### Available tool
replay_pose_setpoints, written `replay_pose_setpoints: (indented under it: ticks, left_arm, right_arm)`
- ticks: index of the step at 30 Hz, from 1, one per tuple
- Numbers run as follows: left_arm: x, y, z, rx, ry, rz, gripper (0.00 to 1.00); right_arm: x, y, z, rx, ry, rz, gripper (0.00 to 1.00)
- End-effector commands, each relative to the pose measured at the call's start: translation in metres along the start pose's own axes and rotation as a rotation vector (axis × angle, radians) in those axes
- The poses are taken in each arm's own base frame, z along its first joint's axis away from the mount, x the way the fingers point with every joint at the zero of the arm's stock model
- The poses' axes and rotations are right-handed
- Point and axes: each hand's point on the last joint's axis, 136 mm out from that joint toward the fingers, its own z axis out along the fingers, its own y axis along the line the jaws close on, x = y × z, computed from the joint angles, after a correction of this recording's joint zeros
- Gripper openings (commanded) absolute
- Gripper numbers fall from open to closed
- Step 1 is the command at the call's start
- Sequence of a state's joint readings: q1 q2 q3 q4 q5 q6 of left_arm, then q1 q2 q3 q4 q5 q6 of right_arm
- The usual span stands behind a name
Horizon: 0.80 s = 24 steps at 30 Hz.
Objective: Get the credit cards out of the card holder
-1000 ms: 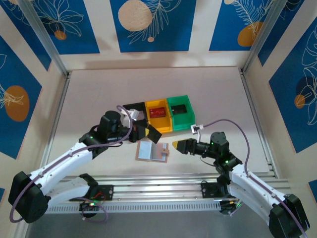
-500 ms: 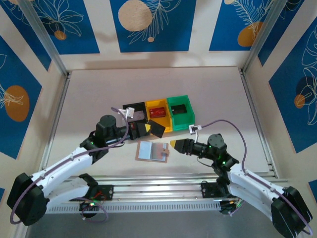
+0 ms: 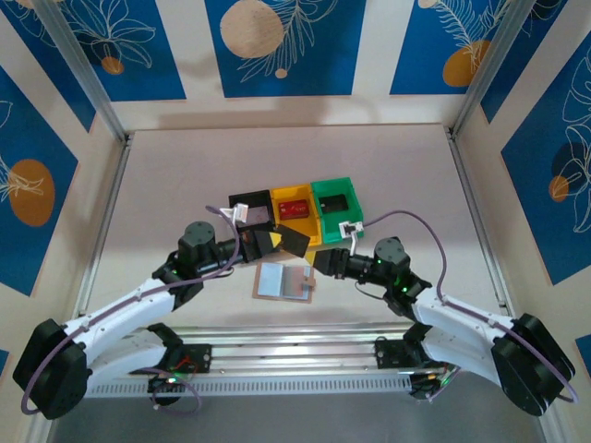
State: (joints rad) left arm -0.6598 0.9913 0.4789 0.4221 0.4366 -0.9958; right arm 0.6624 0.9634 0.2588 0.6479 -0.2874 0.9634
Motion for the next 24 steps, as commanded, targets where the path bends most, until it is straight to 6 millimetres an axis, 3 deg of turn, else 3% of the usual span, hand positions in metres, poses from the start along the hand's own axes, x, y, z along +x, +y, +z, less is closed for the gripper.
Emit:
replay_pose_setpoints:
  ticks: [1,11,24]
  left_arm:
    - [0.000,-0.013,0.001,0.058,-0.003,0.004,0.00]
    - [0.009,-0.017,0.005,0.078,0.025,0.011,0.00]
    - [0.018,-0.019,0.008,0.093,0.051,0.022,0.00]
  right_arm:
    - [-0.012,0.017,0.005,-0.048,-0.030,-0.046,0.47]
    - [-0.021,0.023,0.009,-0.052,-0.049,-0.066,0.41]
    - [-0.023,0.031,0.014,-0.083,-0.036,-0.092,0.25]
